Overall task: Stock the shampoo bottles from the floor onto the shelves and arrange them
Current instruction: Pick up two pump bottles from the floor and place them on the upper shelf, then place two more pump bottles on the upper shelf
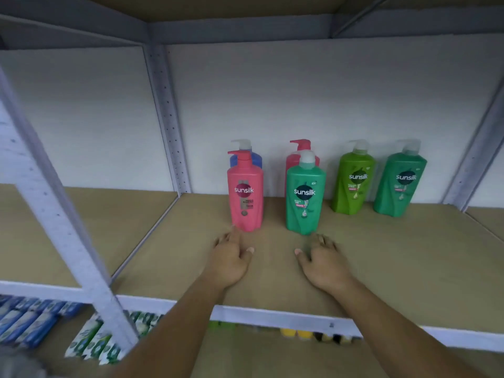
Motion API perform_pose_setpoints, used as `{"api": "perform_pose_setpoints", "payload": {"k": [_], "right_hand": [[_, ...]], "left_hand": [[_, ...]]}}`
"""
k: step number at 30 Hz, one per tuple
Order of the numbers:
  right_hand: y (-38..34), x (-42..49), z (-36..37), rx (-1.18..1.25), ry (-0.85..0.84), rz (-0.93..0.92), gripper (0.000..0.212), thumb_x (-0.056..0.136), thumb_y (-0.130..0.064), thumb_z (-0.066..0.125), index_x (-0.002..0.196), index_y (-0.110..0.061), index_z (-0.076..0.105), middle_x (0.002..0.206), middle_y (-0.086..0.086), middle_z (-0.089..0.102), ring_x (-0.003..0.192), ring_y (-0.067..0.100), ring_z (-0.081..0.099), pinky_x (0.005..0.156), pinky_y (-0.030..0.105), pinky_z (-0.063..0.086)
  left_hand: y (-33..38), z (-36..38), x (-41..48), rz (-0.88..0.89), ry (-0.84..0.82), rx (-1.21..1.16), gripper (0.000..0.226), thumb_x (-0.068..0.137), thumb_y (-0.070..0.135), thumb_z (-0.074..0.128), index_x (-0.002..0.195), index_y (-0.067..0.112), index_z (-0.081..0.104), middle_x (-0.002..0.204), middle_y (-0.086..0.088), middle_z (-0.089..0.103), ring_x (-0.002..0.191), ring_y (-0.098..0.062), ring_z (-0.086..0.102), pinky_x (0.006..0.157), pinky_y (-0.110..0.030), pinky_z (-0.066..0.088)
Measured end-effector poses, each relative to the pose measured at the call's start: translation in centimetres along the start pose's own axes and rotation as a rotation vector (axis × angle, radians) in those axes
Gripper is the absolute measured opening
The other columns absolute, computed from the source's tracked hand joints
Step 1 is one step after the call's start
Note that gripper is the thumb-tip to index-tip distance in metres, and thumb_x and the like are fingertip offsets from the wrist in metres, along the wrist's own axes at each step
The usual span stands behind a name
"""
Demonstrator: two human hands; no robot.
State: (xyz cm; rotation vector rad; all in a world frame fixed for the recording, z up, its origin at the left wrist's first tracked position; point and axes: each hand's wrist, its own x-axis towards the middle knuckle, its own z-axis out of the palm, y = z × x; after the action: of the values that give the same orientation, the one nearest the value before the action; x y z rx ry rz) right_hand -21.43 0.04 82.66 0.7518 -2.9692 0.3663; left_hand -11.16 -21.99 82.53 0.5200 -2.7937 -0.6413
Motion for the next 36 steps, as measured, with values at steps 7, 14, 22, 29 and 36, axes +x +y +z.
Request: {"api": "perform_pose_setpoints", "payload": {"k": [7,14,22,29,36], "right_hand": [[-1.9,-12.6,-1.6,0.006,-0.130,-0.285,0.066,0.102,-0.052,0.022,0.159,-0.017,0.019,0.167,0.001,0.013,0.154,0.018,0.007,0.124,0.038,0.000],[-2.6,-23.7,0.0,0.186,-0.224,-0.304,0.059,0.107,-0.040,0.034,0.158,-0.012,0.023,0.165,0.000,0.015,0.154,0.017,0.004,0.125,0.039,-0.003],[0.1,-36.7,12.1,0.180,-0.605,-0.186,0.054,0.105,-0.040,0.040,0.151,-0.011,0.036,0.157,0.012,0.036,0.146,0.028,0.029,0.117,0.041,0.025],[1.3,-43.4,18.3,0.142,-0.832,-0.083,0.061,0.103,-0.048,0.039,0.155,-0.017,0.030,0.160,0.004,0.034,0.146,0.024,0.031,0.117,0.041,0.028],[1.9,-43.9,23.4,0.158,-0.934,0.004,0.064,0.103,-0.049,0.037,0.158,-0.020,0.021,0.163,0.004,0.028,0.146,0.027,0.030,0.117,0.042,0.029]], "left_hand": [[0.5,-0.6,-11.6,0.225,-0.058,0.139,0.088,0.086,0.061,0.008,0.149,0.010,0.044,0.158,-0.008,0.040,0.149,-0.023,0.028,0.120,-0.033,0.013],[-1.1,3.0,-23.4,0.175,-0.147,-0.060,0.065,0.103,0.050,0.040,0.159,0.020,0.027,0.165,0.007,0.022,0.154,-0.007,0.010,0.120,-0.019,0.008],[-5.5,11.8,-37.7,-0.089,-0.536,-0.118,0.058,0.102,0.036,0.053,0.153,0.012,0.039,0.154,-0.009,0.046,0.140,-0.027,0.044,0.110,-0.031,0.036],[-8.9,16.1,-44.1,-0.235,-0.810,-0.159,0.053,0.098,0.041,0.049,0.143,0.012,0.049,0.142,-0.007,0.055,0.130,-0.031,0.053,0.103,-0.037,0.045],[-11.1,21.4,-45.6,-0.328,-0.827,-0.146,0.059,0.104,0.039,0.048,0.155,0.011,0.036,0.159,-0.007,0.038,0.144,-0.022,0.038,0.110,-0.028,0.033]]}}
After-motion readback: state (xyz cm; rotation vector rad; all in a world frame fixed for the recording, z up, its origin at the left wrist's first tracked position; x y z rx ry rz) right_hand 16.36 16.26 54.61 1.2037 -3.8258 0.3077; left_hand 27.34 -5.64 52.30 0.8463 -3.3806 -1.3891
